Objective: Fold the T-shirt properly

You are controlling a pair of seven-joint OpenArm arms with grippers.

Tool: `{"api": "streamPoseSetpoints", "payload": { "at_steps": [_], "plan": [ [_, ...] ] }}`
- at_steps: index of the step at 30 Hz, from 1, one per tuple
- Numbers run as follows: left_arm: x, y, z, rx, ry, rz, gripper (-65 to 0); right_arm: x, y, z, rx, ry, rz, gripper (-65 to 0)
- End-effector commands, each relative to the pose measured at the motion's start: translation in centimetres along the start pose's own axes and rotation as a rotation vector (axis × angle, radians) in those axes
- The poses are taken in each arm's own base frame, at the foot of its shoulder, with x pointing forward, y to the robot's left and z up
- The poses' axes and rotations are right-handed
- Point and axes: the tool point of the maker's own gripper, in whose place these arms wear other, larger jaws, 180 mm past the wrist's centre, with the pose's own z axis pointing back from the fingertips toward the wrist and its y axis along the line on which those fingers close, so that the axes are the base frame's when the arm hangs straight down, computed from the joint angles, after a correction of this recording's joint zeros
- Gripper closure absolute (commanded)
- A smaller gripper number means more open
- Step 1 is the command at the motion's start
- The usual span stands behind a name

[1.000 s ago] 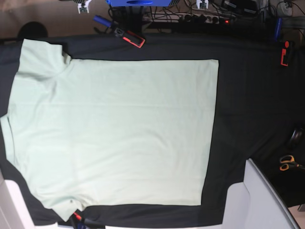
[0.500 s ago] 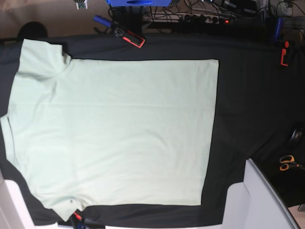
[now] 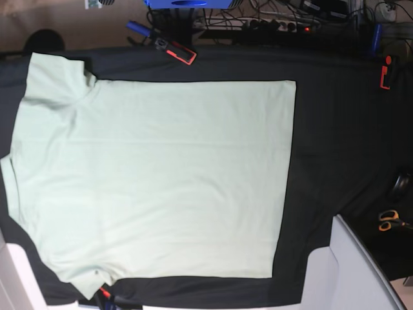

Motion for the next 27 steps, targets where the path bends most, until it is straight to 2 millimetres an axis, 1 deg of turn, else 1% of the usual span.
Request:
{"api": "streamPoseSetpoints", "payload": {
  "at_steps": [1,2,3,5,7,8,11,14,15,21,23,25,27],
  "plan": [
    [0.5,1.9,0.9,0.036,-0.033,0.007,0.0,0.1,-1.4,0.8,-0.032,-0.009,-0.007,0.0],
    [1.5,3.1,1.4,0.052,-0.064,0.0,0.0,0.5,-2.1,1.3,-0.048,-0.016,-0.013,0.0],
    [2.2,3.7,1.9,0.059,-0.088,-0.009,0.0,0.8,-2.6,1.7,-0.06,-0.022,-0.018,0.0],
    [3.8,4.5,2.8,0.071,-0.137,-0.01,0.0,1.7,-3.9,2.4,-0.09,-0.036,-0.031,0.0],
    [5.9,5.4,3.8,0.086,-0.197,-0.015,0.0,2.3,-5.0,3.0,-0.116,-0.035,-0.043,0.0],
    [6.9,5.7,4.4,0.088,-0.225,-0.02,0.0,3.1,-5.5,3.3,-0.128,-0.044,-0.048,0.0],
    [9.8,5.7,6.2,0.078,-0.309,-0.045,0.0,4.7,-6.4,4.4,-0.151,-0.059,-0.054,0.0],
    [12.6,5.2,7.8,0.059,-0.386,-0.062,0.0,6.8,-6.7,5.9,-0.157,-0.094,-0.046,0.0],
    [13.4,5.0,8.2,0.053,-0.41,-0.067,0.0,7.9,-6.8,6.5,-0.162,-0.113,-0.044,0.0],
    [18.3,3.7,10.3,0.024,-0.541,-0.079,0.0,12.3,-7.1,8.9,-0.173,-0.208,-0.036,0.0],
    [20.0,3.4,10.9,0.017,-0.587,-0.072,0.0,14.3,-7.1,9.8,-0.176,-0.266,-0.035,0.0],
    [22.2,3.7,11.5,0.026,-0.645,-0.079,0.0,16.9,-7.0,10.6,-0.177,-0.336,-0.039,0.0],
    [23.9,3.8,12.0,0.034,-0.693,-0.073,0.0,18.7,-7.0,10.8,-0.177,-0.377,-0.046,0.0]
  ]
}}
